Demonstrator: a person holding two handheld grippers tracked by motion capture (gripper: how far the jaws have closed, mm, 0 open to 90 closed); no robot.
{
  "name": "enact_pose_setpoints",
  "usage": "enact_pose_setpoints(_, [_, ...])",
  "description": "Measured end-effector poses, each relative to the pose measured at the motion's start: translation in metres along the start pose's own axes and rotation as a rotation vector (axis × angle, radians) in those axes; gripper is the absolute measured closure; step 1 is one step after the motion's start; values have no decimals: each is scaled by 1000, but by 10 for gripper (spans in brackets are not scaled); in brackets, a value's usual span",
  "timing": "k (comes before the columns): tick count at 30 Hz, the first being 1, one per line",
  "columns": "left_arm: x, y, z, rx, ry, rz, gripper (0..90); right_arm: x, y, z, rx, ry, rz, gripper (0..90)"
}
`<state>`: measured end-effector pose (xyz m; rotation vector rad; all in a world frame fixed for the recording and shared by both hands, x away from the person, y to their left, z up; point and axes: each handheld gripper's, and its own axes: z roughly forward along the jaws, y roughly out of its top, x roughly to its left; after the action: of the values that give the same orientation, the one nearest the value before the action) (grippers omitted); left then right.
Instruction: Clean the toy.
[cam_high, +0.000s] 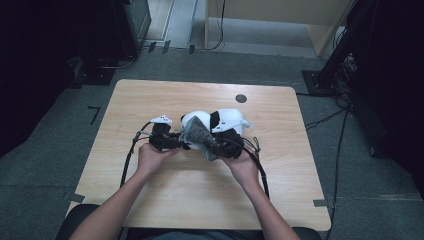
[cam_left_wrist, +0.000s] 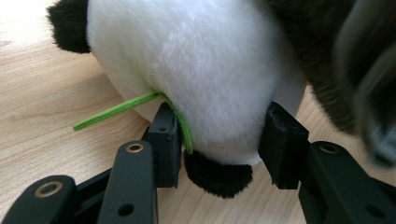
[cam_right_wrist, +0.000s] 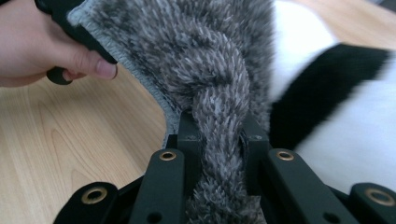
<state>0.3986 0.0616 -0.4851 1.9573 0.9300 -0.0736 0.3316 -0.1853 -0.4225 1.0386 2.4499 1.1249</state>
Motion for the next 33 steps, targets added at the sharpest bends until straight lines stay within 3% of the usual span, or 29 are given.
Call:
enact_pose_setpoints(7, [-1,0,0,10,3,-2,549,5,-11,31,29,8,-26,761])
enact_pose_setpoints(11, [0,-1,1,14,6,-1,553,5,-18,37,17,7,-46,764])
enact_pose_setpoints(16, [-2,0,1,16,16,2,564,3,-24,39,62,-7,-67,763])
enact_pose_setpoints(23, [1,0,1,14,8,-3,571,-11,-35,35,131,-40,-40,760])
enact_pose_setpoints(27, [2,1,1,19,1,-1,573,-14,-37,26,135,-58,-50,757])
enact_pose_setpoints(33, [3,2,1,23,-3,-3,572,-19,-38,3,96,-86,-42,749])
